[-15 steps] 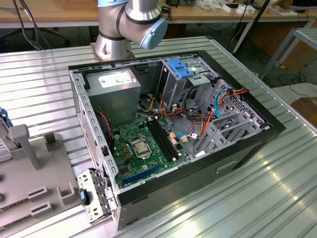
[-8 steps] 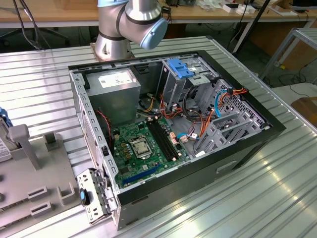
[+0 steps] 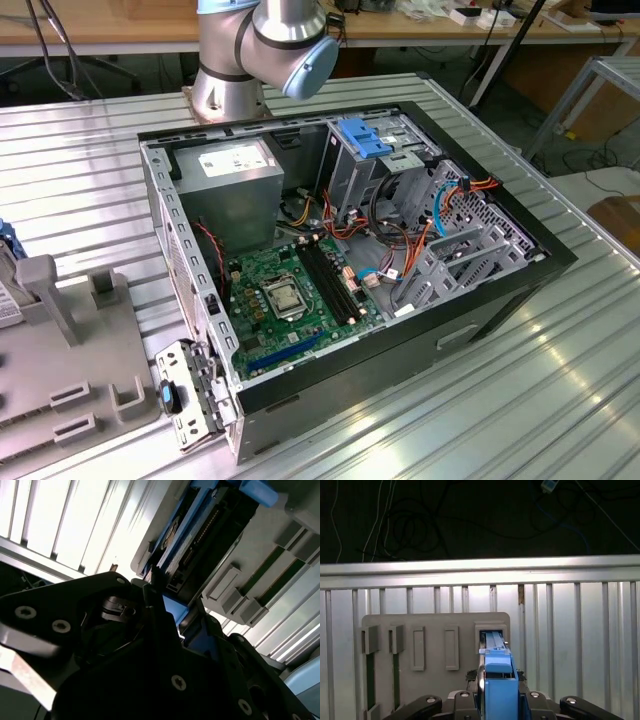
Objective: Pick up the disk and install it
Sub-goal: 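Pick up the disk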
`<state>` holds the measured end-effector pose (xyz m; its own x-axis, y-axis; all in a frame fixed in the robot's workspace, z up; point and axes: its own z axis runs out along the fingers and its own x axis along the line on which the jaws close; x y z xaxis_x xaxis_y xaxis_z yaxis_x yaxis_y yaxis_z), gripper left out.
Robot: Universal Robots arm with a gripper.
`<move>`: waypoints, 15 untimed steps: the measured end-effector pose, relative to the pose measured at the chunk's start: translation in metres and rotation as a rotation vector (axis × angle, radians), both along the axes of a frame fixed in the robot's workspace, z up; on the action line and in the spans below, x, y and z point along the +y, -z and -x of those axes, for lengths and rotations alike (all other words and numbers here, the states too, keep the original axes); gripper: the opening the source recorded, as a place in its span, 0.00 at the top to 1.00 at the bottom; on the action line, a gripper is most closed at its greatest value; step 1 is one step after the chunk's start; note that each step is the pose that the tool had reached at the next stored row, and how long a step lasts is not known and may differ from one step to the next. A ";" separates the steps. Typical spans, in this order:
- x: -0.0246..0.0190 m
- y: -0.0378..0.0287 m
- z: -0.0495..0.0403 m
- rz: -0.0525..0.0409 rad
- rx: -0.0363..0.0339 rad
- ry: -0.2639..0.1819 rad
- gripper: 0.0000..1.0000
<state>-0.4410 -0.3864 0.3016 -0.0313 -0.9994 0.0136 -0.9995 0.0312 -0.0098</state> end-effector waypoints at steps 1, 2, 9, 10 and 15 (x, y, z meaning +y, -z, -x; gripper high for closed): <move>0.0000 0.0000 0.0000 0.0000 0.0000 0.000 0.63; 0.0000 0.0000 0.0000 -0.0001 0.0000 0.000 0.63; 0.0000 -0.0017 0.0000 -0.0002 -0.0003 0.000 0.63; 0.0000 -0.0018 0.0000 -0.0001 -0.0002 0.000 0.63; 0.0000 -0.0019 0.0000 0.0000 0.0000 -0.010 0.63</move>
<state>-0.4410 -0.3864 0.3034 -0.0217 -0.9997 0.0135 -0.9997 0.0216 -0.0098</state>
